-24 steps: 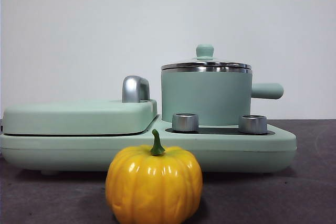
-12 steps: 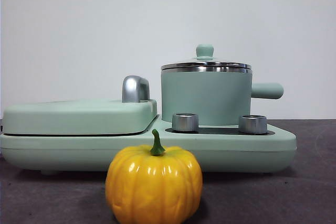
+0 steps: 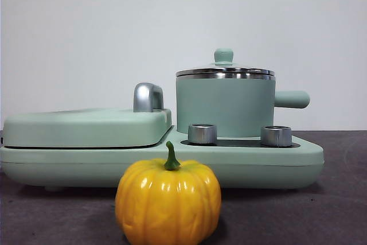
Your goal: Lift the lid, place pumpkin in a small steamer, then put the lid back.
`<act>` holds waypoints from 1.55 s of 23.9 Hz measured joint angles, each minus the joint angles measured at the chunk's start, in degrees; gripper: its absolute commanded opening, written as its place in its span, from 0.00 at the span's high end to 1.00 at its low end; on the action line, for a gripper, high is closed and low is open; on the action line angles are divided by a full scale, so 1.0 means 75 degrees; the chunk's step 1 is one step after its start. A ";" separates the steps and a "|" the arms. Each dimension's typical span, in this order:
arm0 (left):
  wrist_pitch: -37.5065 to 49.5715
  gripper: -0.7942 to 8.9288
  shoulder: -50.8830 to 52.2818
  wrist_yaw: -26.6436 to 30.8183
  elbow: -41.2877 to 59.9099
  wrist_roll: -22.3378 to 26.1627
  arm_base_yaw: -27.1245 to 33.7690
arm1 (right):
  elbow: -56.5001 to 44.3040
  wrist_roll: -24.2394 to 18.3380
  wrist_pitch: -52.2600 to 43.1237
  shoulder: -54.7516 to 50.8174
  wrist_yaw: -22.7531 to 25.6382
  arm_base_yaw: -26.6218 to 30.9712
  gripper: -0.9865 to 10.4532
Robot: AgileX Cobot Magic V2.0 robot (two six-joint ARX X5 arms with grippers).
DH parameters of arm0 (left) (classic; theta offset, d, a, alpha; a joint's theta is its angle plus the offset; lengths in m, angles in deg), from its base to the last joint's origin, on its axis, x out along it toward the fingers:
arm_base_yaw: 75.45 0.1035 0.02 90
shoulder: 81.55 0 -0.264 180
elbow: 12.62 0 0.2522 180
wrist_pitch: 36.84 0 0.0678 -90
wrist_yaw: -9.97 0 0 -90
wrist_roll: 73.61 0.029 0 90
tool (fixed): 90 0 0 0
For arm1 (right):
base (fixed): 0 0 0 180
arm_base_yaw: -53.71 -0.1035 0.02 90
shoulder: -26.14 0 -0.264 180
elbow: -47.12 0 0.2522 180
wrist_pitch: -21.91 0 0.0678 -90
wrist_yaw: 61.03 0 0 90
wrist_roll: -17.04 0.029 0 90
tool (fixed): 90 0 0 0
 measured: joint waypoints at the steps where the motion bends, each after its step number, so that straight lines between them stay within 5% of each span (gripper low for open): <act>1: 0.0012 0.69 0.0000 0.0000 0.0000 0.0029 -0.0017 | 0.0000 -0.0012 0.0000 0.0000 0.0000 0.0000 0.65; 10: 0.0729 0.69 -0.0006 -0.0023 0.0000 -0.0012 -0.0184 | 0.0000 0.0064 -0.0003 0.0000 0.0000 0.0000 0.65; 15: 0.1411 0.69 -0.0306 -0.0032 -0.0032 -0.0670 -0.0402 | 0.0000 0.0312 -0.0003 0.0000 0.0000 0.0000 0.65; 31: 0.4730 0.69 -0.3069 -0.0035 -0.0131 -0.1597 -0.1690 | 0.0000 0.0428 -0.0006 0.0000 0.0000 0.0000 0.65; 37: 0.5097 0.69 -0.4255 0.0090 -0.0854 -0.1722 -0.2151 | 0.0000 0.0428 -0.0003 0.0000 0.0000 0.0000 0.65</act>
